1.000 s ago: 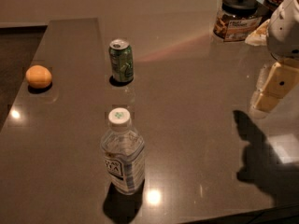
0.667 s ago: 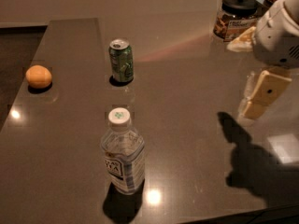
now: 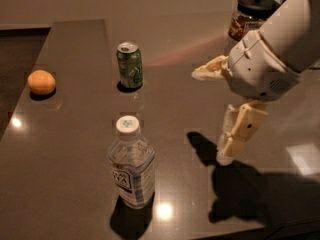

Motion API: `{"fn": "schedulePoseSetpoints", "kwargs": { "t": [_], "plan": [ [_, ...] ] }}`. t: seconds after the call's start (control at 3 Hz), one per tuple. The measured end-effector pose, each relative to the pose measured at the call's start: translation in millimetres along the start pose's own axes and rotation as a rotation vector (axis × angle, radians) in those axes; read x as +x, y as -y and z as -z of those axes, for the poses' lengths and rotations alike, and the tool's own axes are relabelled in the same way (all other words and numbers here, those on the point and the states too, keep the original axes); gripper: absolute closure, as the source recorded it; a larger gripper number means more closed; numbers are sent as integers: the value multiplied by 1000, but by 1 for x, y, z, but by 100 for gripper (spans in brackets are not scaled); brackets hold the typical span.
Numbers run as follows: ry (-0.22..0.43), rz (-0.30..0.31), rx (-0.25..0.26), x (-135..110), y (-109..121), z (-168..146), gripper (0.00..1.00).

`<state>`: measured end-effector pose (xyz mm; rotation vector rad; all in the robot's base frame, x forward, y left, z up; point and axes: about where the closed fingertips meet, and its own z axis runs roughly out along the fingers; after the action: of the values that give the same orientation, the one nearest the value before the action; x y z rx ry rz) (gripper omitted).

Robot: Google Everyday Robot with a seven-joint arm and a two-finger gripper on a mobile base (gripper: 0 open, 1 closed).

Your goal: Knock blue plastic bottle over

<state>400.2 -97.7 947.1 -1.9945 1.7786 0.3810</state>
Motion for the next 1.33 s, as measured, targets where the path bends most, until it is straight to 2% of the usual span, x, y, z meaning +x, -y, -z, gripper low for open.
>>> {"fn": "schedulePoseSetpoints", "kwargs": {
  "t": [0.33,0.67,1.33],
  "plan": [
    [121,51,-76,-33,-17,-24,0],
    [265,72,-168,-69,-37,-41,0],
    [405,68,-235,-98,-55,-54,0]
  ]
}}
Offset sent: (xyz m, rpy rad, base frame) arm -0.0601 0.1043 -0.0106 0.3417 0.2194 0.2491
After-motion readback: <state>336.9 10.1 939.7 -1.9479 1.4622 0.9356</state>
